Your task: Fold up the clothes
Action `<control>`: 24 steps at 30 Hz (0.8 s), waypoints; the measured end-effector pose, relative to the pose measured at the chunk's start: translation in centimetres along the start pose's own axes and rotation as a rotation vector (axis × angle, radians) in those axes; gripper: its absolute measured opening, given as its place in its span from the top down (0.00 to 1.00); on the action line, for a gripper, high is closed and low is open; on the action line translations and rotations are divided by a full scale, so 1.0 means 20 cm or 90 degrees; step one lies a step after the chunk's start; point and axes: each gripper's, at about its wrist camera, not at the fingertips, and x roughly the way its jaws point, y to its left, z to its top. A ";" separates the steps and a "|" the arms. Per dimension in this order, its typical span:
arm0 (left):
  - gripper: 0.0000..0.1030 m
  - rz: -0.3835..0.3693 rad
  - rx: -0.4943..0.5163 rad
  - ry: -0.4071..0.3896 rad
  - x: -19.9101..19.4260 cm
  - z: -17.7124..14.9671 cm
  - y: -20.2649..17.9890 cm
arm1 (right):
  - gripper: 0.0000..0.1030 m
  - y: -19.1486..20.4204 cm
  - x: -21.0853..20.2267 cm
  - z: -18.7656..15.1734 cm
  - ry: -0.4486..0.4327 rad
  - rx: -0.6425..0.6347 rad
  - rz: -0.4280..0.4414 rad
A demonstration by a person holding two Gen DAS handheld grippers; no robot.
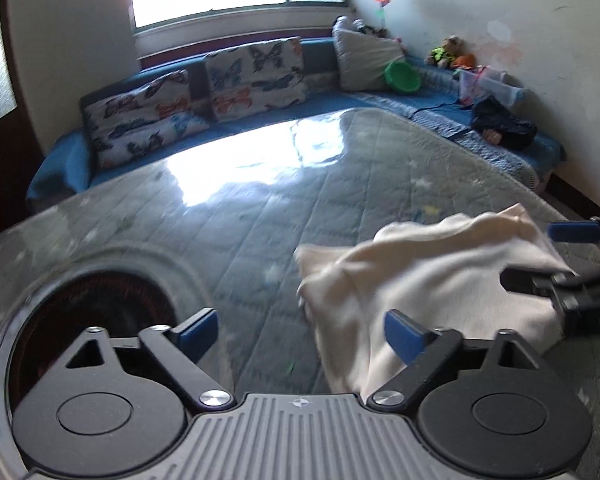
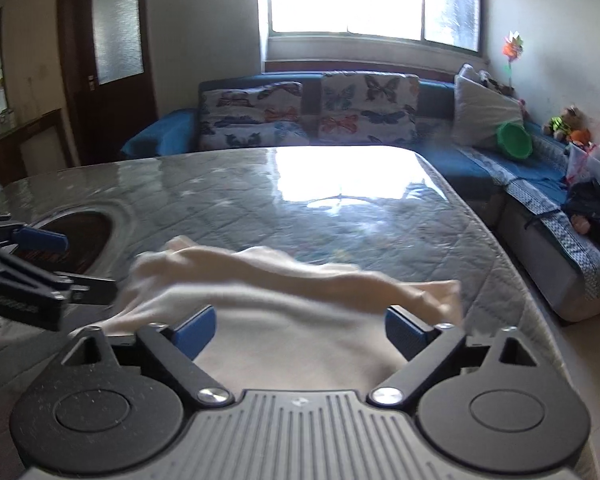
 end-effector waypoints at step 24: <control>0.89 -0.144 0.018 0.006 0.30 0.09 0.07 | 0.90 -0.14 0.35 0.17 0.065 -0.008 0.006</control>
